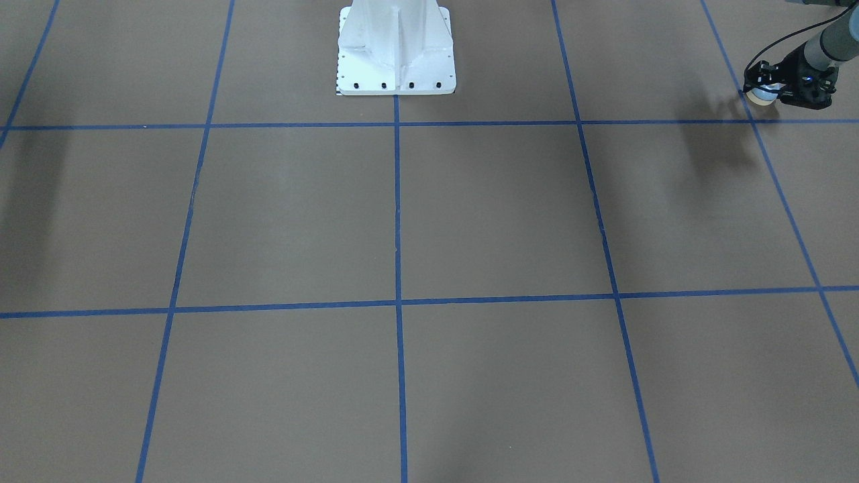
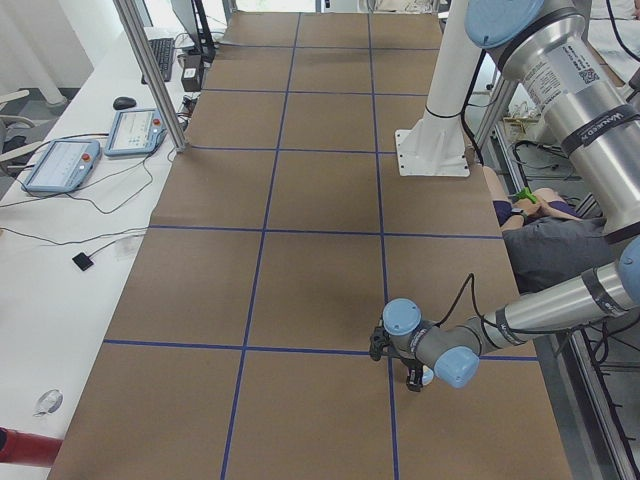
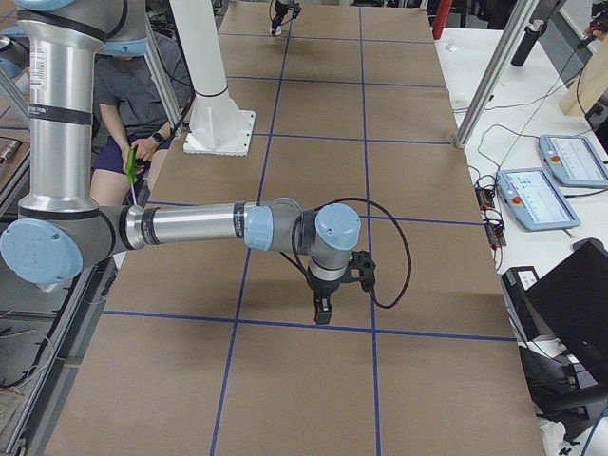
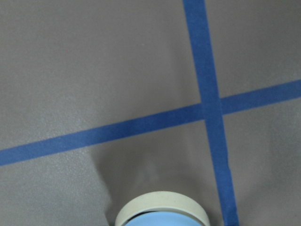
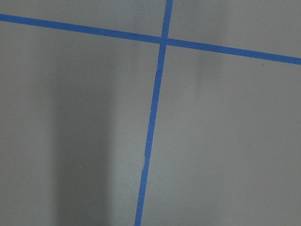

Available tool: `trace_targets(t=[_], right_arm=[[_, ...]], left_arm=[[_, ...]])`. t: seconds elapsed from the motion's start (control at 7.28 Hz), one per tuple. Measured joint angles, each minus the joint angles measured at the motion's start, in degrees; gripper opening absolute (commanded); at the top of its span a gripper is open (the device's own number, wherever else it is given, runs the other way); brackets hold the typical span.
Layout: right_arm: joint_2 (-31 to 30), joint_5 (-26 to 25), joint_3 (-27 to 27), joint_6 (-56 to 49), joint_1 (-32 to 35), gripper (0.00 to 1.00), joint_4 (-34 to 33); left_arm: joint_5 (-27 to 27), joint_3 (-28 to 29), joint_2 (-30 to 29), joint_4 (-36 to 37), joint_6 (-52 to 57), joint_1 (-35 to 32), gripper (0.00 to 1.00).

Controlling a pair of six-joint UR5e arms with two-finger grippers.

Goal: Place and press bell with both arms

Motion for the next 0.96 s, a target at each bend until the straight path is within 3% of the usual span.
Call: trace_targets(t=[0.27,0.41,0.55,0.96], right_arm=[[0.0,0.0,0.0,0.0,0.0,1.0,0.0],[0.0,0.0,0.0,0.0,0.0,1.0,0.0],[0.0,0.0,0.0,0.0,0.0,1.0,0.0],[0.0,0.0,0.1,0.0,0.0,1.0,0.0]], left_arm=[[0.0,0.2,0.0,0.1,0.0,0.0,0.59],[0.0,0.2,0.0,0.1,0.0,0.0,0.42],[0.0,0.2,0.0,0.1,0.0,0.0,0.35],[-0.8,-1.2,0.4,-0.1,0.0,0.0,0.28]])
